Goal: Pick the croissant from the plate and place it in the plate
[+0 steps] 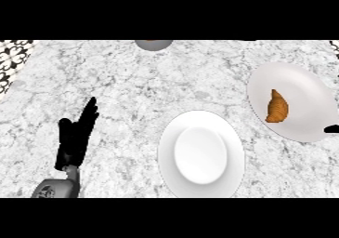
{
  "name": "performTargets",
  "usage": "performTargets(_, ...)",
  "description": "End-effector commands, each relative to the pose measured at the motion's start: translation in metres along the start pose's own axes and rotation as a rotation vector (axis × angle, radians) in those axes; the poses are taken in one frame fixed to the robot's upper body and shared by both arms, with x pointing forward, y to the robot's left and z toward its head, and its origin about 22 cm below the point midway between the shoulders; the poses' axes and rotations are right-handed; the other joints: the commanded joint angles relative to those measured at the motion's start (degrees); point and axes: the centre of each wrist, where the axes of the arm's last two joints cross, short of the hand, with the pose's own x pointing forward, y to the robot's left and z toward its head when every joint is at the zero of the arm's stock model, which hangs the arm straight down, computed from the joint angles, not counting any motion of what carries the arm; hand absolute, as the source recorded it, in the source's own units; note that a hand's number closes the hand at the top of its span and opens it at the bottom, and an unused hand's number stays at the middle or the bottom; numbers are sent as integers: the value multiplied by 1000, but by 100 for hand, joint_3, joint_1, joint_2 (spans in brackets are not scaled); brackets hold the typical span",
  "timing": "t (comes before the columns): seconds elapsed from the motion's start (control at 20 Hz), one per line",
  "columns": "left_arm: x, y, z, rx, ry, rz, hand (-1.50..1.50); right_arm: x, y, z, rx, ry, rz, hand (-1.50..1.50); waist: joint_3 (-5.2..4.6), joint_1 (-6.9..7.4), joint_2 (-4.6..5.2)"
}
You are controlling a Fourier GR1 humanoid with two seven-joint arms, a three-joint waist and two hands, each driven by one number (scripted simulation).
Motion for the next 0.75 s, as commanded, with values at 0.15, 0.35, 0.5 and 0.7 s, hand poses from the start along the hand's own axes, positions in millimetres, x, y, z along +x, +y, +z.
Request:
performTargets(0.15, 9, -5, -3, -8, -11, -10, 0, 0, -3, 2, -32, -53, -77, -150, 10, 55, 19)
performTargets(0.35, 9, -5, -5, -4, -10, 11, 0, 0, -21, 15, -80, -24, -54, -150, 12, 34, 38)
performTargets(0.5, 4, 3, 0, -3, -17, 2, 0, -9, -19, 29, -85, -31, -45, -150, 14, 31, 19)
performTargets(0.7, 6, -6, -4, -16, -8, 5, 0, -10, -21, 33, -93, -7, -8, -150, 25, 42, 59)
